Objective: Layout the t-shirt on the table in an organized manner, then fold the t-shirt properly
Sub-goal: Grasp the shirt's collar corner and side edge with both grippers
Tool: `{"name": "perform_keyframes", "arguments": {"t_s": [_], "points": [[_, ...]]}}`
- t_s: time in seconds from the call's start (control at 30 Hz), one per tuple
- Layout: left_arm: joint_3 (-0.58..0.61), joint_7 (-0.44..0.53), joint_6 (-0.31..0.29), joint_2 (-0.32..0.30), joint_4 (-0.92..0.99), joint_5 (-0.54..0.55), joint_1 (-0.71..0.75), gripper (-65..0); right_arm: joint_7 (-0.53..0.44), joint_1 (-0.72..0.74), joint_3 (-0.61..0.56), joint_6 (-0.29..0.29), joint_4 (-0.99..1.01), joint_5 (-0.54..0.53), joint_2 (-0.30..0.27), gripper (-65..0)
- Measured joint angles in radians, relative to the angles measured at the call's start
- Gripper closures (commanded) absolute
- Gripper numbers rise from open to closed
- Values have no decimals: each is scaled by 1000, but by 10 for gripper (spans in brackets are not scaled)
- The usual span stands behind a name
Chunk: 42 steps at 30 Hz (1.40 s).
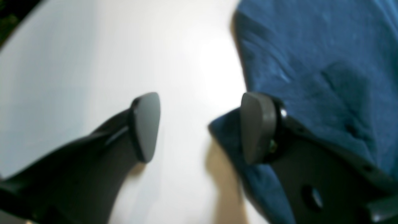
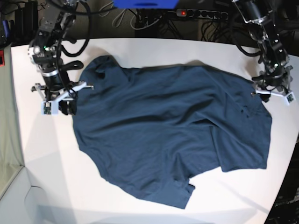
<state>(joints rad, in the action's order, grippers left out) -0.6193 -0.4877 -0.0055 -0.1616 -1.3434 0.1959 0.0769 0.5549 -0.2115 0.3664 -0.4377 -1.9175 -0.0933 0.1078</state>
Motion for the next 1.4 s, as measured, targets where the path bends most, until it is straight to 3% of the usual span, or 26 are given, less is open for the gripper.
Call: {"name": "perform_keyframes", "arguments": {"t_s": [0.2, 0.37, 0.53, 0.7, 0.97, 1.07, 1.27, 1.4], "points": [[76, 12, 1, -24, 41, 0, -3, -383, -1, -29, 3, 0, -20, -1, -3, -134], [121, 25, 2, -24, 43, 0, -5, -251, -2, -51, 3, 0, -22, -1, -5, -133], [131, 28, 1, -22, 41, 1, -2, -190, 2, -53, 4, 0, -45, 0, -5, -134], [130, 19, 0, -18, 22, 3, 8, -1, 9, -56, -12, 0, -48, 2, -6, -136], [126, -5, 1, -12, -137, 9, 69, 0, 8, -151, -129, -3, -48, 3, -36, -139], [126, -2, -2, -12, -246, 14, 98, 0, 6, -189, -172, -3, -48, 3, -76, -205], [126, -3, -1, -13, -447, 11, 147, 0, 6, -257, -205, -3, -48, 0, -112, -410], [76, -10, -2, 18, -520, 11, 166, 0, -1, -292, -224, -3, -48, 0, -127, -455]]}}
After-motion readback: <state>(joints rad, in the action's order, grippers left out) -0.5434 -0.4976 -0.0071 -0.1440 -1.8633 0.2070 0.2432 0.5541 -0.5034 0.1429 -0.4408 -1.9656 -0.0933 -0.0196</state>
